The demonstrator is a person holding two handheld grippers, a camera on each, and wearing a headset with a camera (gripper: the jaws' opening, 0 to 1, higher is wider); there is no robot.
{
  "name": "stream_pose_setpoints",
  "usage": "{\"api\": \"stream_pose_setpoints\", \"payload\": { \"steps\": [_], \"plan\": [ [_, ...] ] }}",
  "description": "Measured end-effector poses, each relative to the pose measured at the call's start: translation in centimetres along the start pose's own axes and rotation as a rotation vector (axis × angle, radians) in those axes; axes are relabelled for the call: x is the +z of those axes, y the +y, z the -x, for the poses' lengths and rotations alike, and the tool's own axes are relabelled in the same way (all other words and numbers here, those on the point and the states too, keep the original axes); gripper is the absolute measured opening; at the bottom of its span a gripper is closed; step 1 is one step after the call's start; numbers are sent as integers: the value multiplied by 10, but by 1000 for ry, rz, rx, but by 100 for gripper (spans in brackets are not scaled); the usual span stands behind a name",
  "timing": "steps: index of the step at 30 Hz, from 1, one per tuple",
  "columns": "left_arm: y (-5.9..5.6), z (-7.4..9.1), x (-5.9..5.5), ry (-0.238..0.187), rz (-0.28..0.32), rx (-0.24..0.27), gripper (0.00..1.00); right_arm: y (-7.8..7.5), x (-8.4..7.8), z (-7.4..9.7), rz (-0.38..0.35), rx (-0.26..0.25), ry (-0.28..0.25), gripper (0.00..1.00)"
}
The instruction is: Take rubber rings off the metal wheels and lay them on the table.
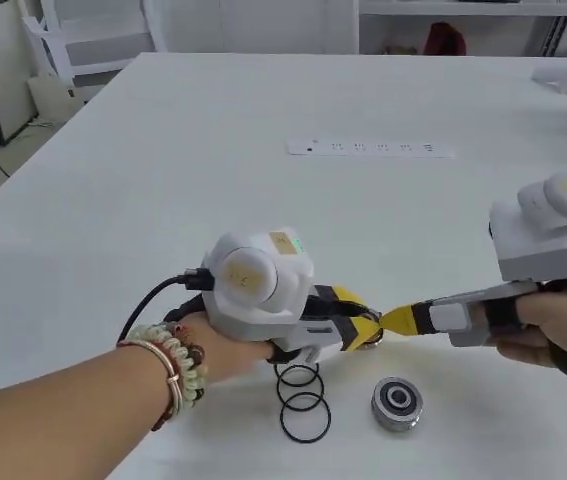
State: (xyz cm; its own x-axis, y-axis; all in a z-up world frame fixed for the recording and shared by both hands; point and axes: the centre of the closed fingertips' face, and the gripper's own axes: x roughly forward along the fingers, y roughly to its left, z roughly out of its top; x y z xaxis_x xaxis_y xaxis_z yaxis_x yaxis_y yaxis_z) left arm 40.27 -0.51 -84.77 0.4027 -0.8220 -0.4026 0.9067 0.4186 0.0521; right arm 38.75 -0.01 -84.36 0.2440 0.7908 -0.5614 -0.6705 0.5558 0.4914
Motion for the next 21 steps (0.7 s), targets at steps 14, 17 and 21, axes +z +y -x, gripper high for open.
{"api": "stream_pose_setpoints", "payload": {
  "steps": [14,17,21],
  "plan": [
    [-1,1,-1,6,-6,-4,13,5,2,0,-8,22,0,0],
    [-1,1,-1,7,-7,-4,13,7,2,0,-9,32,-3,0],
    [-1,1,-1,7,-8,-4,13,12,4,0,-9,59,-8,0]
  ]
}}
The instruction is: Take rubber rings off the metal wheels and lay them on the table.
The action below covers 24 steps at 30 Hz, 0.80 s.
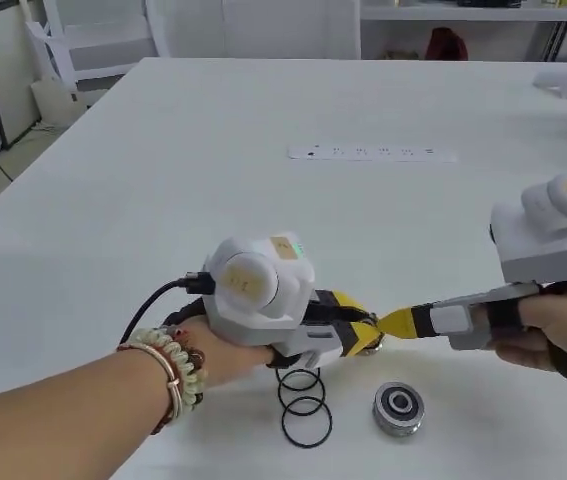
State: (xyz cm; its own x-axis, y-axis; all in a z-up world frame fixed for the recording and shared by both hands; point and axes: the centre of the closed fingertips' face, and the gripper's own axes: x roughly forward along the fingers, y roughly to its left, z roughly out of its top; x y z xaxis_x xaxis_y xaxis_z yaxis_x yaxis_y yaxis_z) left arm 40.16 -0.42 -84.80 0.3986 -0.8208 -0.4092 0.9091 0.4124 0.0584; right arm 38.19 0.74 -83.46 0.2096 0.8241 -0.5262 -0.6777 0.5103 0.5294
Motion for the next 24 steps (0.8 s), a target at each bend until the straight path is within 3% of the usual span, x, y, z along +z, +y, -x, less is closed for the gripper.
{"api": "stream_pose_setpoints", "payload": {
  "steps": [17,24],
  "plan": [
    [0,0,0,-2,3,1,13,4,3,1,-35,34,-23,0],
    [1,1,0,-4,17,8,14,-1,3,2,-55,10,-28,0]
  ]
}}
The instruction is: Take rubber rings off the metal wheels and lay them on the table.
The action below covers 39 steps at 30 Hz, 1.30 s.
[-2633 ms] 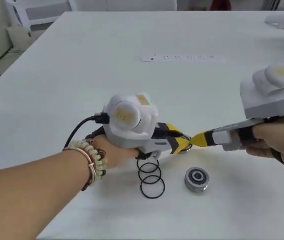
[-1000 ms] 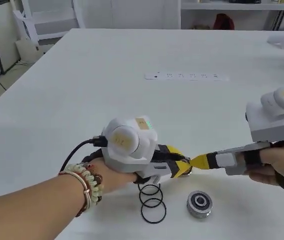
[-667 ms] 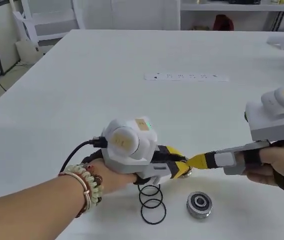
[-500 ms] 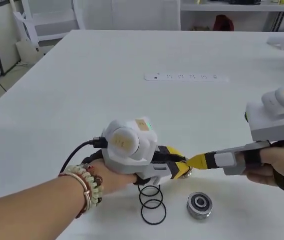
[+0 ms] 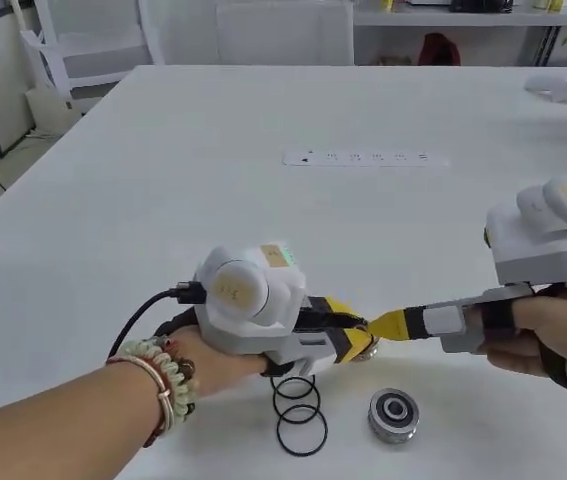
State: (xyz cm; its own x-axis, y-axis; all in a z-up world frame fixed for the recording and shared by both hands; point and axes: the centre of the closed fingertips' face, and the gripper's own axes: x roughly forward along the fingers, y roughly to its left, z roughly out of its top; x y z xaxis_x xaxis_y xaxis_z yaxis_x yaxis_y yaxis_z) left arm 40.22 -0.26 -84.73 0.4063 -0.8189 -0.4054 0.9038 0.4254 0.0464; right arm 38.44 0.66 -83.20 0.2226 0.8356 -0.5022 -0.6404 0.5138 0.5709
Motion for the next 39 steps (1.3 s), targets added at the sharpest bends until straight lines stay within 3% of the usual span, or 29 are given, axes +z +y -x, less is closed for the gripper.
{"api": "stream_pose_setpoints", "payload": {
  "steps": [7,28,39],
  "plan": [
    [0,3,-1,43,-17,2,14,-2,1,1,0,-12,-8,0],
    [0,7,-3,114,-71,-2,14,-4,5,4,-26,-29,-32,0],
    [-6,17,10,111,-72,-61,20,0,10,8,-32,-27,-55,0]
  ]
}}
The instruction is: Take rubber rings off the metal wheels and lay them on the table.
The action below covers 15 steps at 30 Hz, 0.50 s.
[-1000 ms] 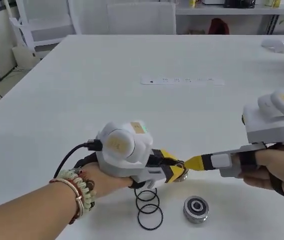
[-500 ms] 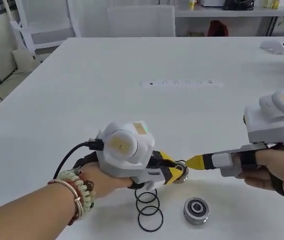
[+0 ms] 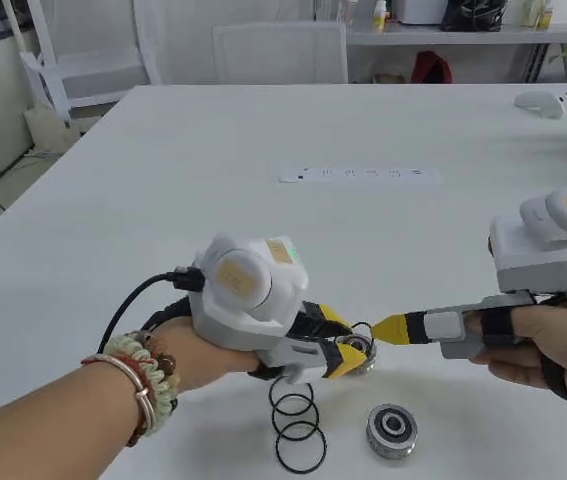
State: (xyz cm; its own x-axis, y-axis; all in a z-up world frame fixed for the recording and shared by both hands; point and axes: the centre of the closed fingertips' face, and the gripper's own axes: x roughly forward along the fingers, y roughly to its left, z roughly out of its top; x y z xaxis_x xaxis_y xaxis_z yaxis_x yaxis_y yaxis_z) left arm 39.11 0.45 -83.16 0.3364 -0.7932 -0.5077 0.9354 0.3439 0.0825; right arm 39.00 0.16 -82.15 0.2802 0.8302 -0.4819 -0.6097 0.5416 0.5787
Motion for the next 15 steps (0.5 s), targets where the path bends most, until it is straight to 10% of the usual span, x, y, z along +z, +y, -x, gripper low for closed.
{"api": "stream_pose_setpoints", "payload": {
  "steps": [15],
  "plan": [
    [-4,58,26,-32,-40,-10,40,11,5,-1,18,22,-12,0]
  ]
}}
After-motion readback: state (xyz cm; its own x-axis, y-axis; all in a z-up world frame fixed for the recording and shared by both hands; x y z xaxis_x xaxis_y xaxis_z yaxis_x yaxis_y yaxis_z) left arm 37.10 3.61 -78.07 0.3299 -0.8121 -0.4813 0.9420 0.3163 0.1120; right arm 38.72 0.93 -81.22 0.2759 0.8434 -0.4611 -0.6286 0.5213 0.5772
